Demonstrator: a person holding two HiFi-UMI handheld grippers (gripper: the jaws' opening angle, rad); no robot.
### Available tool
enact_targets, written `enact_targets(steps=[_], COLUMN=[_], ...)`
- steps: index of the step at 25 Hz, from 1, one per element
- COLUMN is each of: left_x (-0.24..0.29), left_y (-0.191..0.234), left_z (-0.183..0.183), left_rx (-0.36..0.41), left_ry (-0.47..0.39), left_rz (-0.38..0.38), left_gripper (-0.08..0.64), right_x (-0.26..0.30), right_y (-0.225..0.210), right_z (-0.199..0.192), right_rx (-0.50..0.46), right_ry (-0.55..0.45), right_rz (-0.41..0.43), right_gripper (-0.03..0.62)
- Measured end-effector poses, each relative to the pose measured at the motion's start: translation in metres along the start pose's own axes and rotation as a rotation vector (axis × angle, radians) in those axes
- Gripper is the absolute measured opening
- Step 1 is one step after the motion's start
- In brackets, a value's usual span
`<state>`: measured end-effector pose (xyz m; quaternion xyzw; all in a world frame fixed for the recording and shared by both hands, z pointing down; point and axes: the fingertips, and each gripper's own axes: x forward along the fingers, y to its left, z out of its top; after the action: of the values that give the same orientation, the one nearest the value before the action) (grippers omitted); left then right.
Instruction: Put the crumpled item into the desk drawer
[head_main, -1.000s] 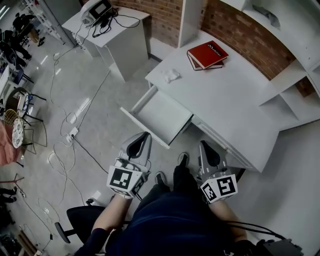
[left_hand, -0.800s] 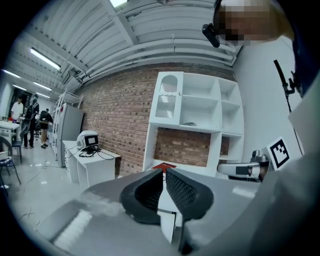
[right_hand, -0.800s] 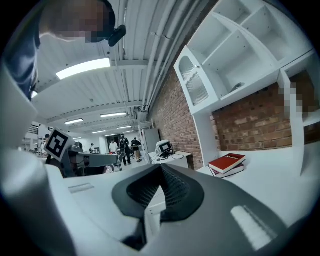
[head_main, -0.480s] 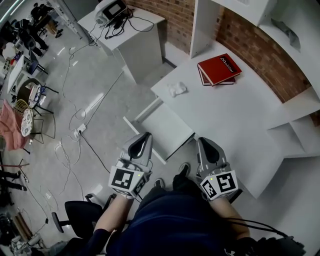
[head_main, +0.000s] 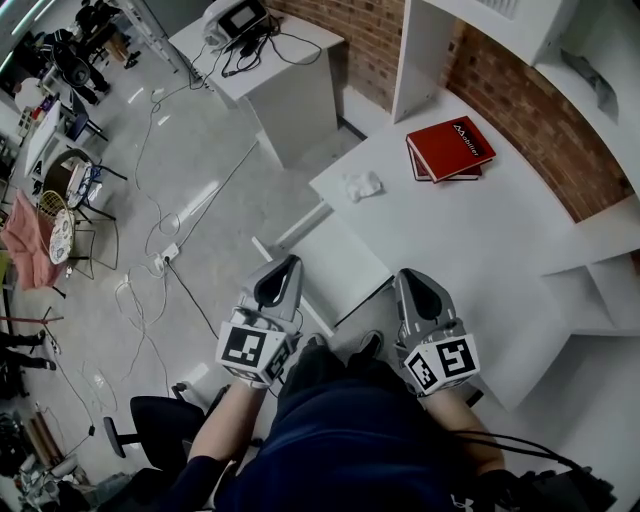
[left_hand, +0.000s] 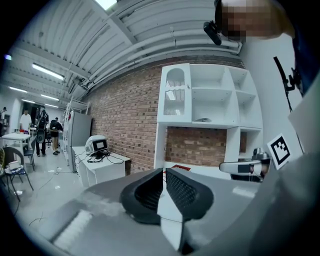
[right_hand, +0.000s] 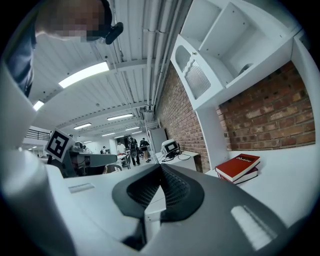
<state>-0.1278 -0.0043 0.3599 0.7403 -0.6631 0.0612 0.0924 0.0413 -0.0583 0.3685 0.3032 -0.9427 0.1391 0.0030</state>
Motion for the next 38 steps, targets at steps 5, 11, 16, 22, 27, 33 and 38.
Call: enact_targets(steps=[5, 11, 16, 22, 27, 33, 38], left_x=[0.022, 0.07, 0.114, 0.169, 0.209, 0.257, 0.289], left_y=[0.023, 0.046, 0.059, 0.063, 0.057, 0.048, 0.045], left_z=[-0.002, -0.011, -0.013, -0.033, -0.057, -0.095, -0.134], left_rx=[0.01, 0.052, 0.083, 0.117, 0.142, 0.149, 0.175], left_ry=[0.018, 0.068, 0.104, 0.184, 0.281, 0.421, 0.572], left_rz=[-0.029, -0.123, -0.191, -0.273, -0.347, -0.42, -0.464], left_gripper=[0.02, 0.02, 0.02, 0.02, 0.029, 0.057, 0.064], right_x=[0.014, 0.02, 0.018, 0.011, 0.0, -0.017, -0.031], right_y=[-0.003, -0.016, -0.031, -0.044, -0.054, -0.068, -0.076], right_z=[0.001, 0.003, 0.004, -0.003, -0.007, -0.012, -0.017], right_rx=[-0.004, 0.009, 0.03, 0.062, 0.09, 0.122, 0.149], right_ry=[0.004, 0.002, 0.0, -0.006, -0.009, -0.018, -0.029], right_rz=[-0.045, -0.167, -0.273, -0.378, -0.456, -0.535, -0.587], right_gripper=[0.002, 0.002, 0.002, 0.002, 0.002, 0.002, 0.002])
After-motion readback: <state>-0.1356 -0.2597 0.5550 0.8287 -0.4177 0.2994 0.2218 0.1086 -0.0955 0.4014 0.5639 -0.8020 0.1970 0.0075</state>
